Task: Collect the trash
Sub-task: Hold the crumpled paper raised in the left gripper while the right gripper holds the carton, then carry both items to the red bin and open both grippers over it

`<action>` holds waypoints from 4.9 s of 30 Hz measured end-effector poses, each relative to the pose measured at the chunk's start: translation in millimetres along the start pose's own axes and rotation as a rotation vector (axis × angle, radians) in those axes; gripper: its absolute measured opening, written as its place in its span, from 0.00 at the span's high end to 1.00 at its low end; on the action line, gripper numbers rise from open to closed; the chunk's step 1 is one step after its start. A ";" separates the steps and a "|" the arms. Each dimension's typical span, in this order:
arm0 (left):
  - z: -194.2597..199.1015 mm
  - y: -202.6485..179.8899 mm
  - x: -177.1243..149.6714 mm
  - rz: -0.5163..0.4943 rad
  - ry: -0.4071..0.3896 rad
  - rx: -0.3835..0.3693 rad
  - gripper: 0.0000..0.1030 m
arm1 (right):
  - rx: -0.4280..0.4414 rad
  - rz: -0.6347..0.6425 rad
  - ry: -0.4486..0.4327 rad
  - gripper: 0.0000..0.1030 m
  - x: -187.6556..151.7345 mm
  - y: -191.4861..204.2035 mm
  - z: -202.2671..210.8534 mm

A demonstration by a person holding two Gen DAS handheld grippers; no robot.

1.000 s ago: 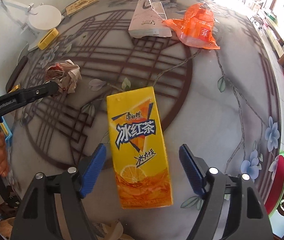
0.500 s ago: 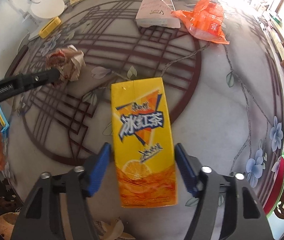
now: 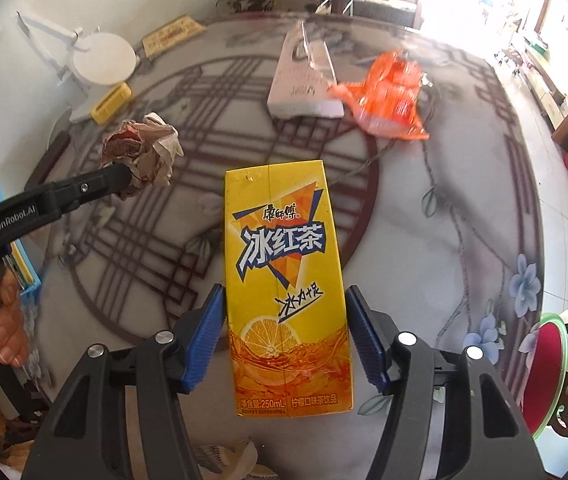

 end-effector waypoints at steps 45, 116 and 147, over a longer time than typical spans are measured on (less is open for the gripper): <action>24.8 -156.4 -56.6 -0.161 0.028 -0.122 0.71 | -0.060 -0.189 -0.133 0.43 -60.6 -105.2 112.1; 11.9 -215.3 -72.7 -0.211 0.054 -0.139 0.71 | -0.119 -0.319 -0.138 0.43 -98.6 -187.5 136.4; -59.5 -396.4 -142.3 -0.507 0.278 -0.374 0.70 | -0.375 -0.671 -0.105 0.29 -181.8 -384.3 159.4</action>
Point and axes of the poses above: each gripper's, at about its wrist camera, not at the fingertips, and z roughly against the way its jaws point, y to its left, x to its top, the point moved 6 cm from there along -z, roughly the way its jaws point, and after that the axes turned 15 degrees about -y, right-handed, at the moved point
